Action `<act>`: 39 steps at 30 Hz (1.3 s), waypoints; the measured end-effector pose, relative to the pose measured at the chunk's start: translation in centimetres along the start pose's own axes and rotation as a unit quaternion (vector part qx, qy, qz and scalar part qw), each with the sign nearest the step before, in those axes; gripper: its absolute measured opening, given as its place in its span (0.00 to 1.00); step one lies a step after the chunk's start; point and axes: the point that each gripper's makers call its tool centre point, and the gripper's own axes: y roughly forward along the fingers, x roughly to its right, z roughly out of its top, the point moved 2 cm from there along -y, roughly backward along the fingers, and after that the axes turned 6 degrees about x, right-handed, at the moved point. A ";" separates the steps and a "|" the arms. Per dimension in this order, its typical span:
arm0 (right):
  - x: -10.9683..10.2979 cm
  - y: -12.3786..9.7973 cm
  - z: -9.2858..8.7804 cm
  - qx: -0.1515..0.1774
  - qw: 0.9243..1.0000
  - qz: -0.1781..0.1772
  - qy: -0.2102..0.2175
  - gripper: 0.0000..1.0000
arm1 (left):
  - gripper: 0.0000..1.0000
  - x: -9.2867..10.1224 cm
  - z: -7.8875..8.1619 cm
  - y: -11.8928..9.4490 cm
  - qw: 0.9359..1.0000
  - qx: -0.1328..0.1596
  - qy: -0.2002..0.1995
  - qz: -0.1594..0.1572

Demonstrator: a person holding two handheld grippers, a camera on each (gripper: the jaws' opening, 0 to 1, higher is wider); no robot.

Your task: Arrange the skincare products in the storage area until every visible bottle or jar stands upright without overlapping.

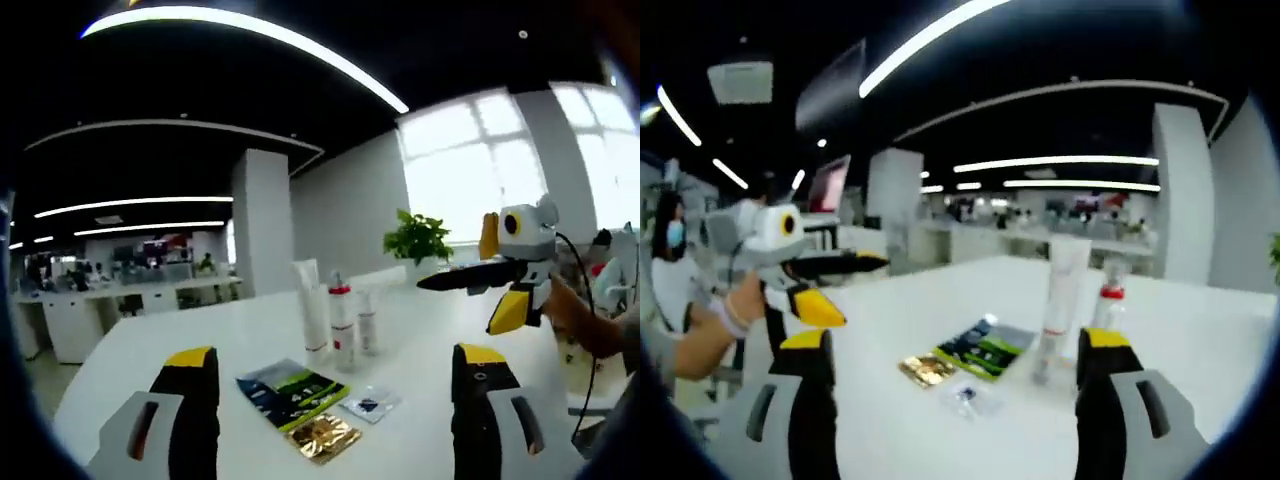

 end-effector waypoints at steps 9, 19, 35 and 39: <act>1.4 -4.9 1.4 0.022 1.000 -0.009 0.000 1.00 | 0.96 1.9 3.5 -4.6 0.999 0.042 0.003 0.000; 1.0 -11.8 1.2 0.054 0.997 -0.046 -0.012 1.00 | 0.98 3.6 2.6 -9.8 0.997 0.005 0.078 0.011; 0.3 -18.6 -1.7 0.047 0.993 -0.104 -0.010 1.00 | 0.94 3.4 -0.5 -16.1 0.999 0.012 0.013 0.037; 0.4 -19.2 -1.5 0.067 0.991 -0.117 -0.006 1.00 | 0.94 3.3 -1.1 -17.1 0.999 0.015 0.009 0.045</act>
